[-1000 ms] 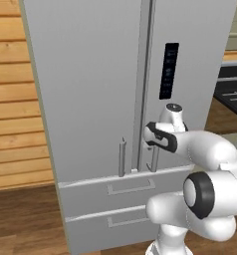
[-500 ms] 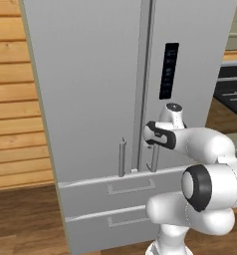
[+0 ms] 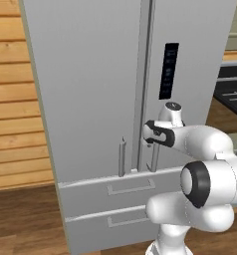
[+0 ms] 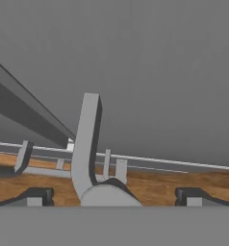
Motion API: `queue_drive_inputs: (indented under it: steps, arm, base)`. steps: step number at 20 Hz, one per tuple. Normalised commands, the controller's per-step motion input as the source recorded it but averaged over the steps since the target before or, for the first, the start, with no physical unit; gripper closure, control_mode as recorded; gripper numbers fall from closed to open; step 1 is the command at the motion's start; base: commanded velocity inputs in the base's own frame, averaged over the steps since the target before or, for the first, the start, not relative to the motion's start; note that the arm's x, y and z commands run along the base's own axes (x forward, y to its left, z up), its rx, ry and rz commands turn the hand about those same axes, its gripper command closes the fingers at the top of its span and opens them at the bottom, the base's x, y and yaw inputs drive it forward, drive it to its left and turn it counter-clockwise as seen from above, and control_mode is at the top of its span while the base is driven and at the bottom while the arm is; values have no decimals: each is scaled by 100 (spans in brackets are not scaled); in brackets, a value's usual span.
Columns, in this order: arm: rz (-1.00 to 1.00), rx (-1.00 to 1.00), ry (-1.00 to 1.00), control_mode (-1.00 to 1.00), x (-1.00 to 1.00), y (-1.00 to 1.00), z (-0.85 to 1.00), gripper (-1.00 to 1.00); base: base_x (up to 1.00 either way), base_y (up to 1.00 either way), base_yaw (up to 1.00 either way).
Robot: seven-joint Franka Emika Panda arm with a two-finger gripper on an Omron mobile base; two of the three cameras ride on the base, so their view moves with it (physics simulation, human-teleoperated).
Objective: Take the strawberry from the fridge and place it on top of the pancake, located on the dining counter.
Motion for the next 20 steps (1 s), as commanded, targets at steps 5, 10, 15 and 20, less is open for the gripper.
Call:
queue_drive_inputs:
  steps: [5, 10, 15, 20]
  arm:
    - [0, 0, 0, -100, 9, 0, -21, -100]
    - [0, 0, 0, -100, 23, 0, -25, -100]
    - [0, 0, 0, -100, 27, 1, -30, -100]
    - [0, 0, 0, -100, 12, 4, -39, 100]
  base:
    - [0, 0, 0]
    - [0, 0, 0]
    - [0, 0, 0]
    - [0, 0, 0]
